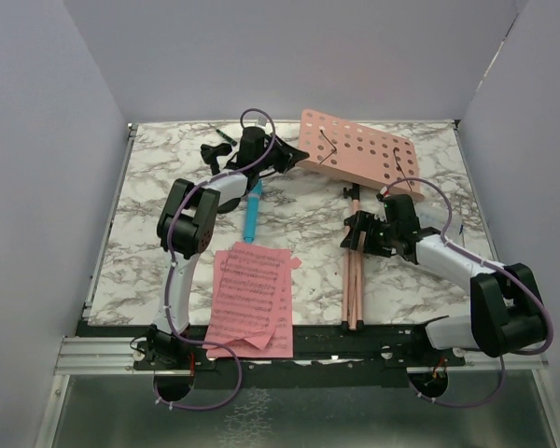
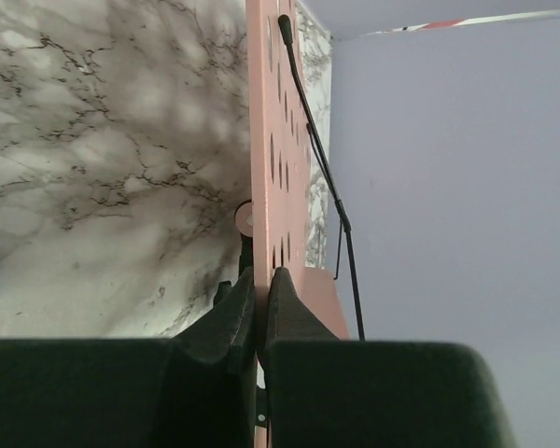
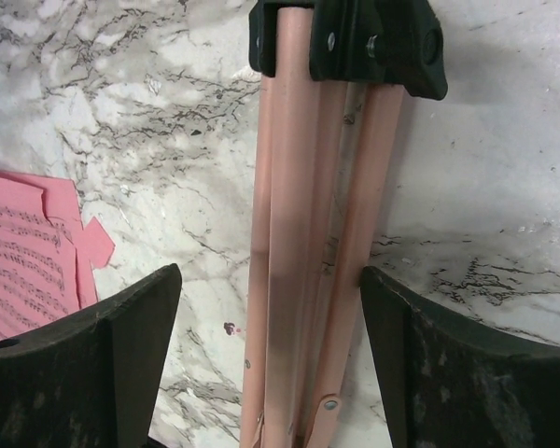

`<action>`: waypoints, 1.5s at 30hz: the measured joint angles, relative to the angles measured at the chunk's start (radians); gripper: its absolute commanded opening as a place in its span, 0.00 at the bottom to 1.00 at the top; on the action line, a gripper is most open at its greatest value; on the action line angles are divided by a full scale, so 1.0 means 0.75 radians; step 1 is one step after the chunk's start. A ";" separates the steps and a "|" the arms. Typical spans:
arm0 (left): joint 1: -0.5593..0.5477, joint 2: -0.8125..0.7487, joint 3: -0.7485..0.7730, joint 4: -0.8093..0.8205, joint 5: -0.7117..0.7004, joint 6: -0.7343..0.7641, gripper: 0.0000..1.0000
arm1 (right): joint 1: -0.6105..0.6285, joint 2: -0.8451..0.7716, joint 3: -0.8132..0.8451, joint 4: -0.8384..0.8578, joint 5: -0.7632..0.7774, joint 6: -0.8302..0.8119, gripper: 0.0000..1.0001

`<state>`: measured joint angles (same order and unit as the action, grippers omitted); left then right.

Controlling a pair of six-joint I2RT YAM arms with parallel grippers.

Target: Set up the instrument practice props

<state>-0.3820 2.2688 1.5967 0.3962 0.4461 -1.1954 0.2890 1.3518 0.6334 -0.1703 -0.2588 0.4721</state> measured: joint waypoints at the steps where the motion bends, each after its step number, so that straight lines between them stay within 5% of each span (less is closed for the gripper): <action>1: 0.000 -0.005 0.000 0.001 0.003 -0.003 0.00 | -0.004 0.001 -0.003 0.008 -0.003 0.009 0.82; 18: -0.036 -0.189 -0.057 0.101 0.072 -0.169 0.00 | -0.018 0.020 -0.119 0.242 -0.026 0.083 0.76; 31: -0.035 -0.312 -0.188 0.134 0.032 -0.186 0.00 | -0.018 0.016 -0.296 0.653 -0.183 0.158 0.60; 38: -0.034 -0.322 -0.213 0.165 0.021 -0.204 0.00 | -0.026 0.120 -0.356 0.889 -0.249 0.259 0.43; 42: -0.031 -0.325 -0.238 0.190 0.016 -0.213 0.00 | -0.027 0.137 -0.372 0.946 -0.261 0.281 0.10; 45: -0.031 -0.336 -0.248 0.198 0.012 -0.216 0.00 | -0.026 0.137 -0.373 0.953 -0.268 0.280 0.03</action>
<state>-0.4049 2.0167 1.4109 0.5446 0.4549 -1.3575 0.2691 1.4548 0.3538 0.5442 -0.4595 0.6823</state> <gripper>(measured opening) 0.018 0.519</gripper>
